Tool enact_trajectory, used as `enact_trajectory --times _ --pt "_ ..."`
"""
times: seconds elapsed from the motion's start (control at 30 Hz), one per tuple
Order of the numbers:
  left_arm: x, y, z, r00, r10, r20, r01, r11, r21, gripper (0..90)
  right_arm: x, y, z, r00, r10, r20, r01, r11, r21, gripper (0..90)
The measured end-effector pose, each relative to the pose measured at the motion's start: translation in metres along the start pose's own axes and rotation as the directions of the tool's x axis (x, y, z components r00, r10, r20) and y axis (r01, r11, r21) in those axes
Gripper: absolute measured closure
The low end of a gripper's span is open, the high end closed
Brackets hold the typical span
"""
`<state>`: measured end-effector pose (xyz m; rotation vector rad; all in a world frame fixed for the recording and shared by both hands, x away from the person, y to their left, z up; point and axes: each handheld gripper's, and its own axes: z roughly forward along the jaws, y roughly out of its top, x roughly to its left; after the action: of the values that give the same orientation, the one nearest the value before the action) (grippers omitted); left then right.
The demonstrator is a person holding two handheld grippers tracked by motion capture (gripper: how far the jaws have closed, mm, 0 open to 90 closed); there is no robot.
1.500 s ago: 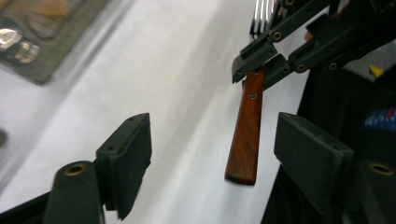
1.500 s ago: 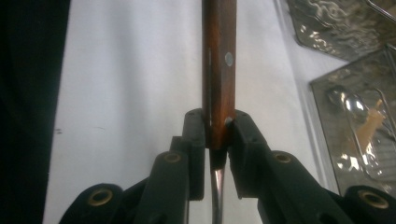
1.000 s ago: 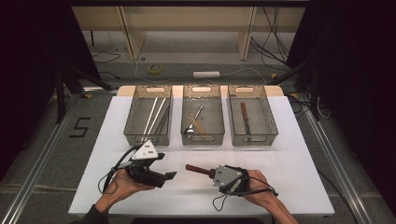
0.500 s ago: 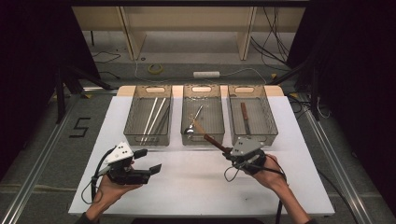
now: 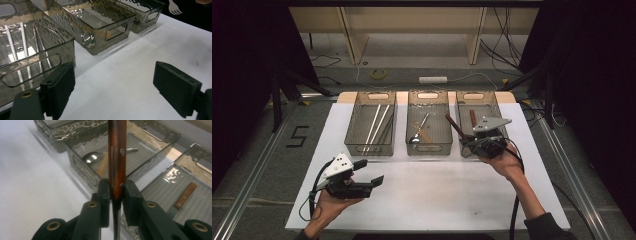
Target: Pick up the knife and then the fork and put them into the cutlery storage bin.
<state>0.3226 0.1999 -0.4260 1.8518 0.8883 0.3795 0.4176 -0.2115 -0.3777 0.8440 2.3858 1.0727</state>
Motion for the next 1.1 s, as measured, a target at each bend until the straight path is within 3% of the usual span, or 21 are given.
enact_trajectory --times 0.4,0.63,1.1 --pt "0.001 0.000 -0.001 0.9999 0.004 -0.015 -0.004 0.9999 -0.011 17.1 -0.031 0.016 0.005 0.9956 0.087 0.033 -0.087 0.996 -0.016 78.1" --pt "0.000 0.000 0.000 0.9998 0.008 -0.018 -0.008 0.9999 -0.013 17.0 -0.053 0.028 0.007 0.9861 0.147 0.077 -0.145 0.989 -0.027 78.1" --pt "0.000 0.000 0.000 0.9998 0.010 -0.018 -0.010 0.9999 -0.012 16.6 -0.082 0.039 0.020 0.9677 0.213 0.135 -0.214 0.977 -0.011 78.1"
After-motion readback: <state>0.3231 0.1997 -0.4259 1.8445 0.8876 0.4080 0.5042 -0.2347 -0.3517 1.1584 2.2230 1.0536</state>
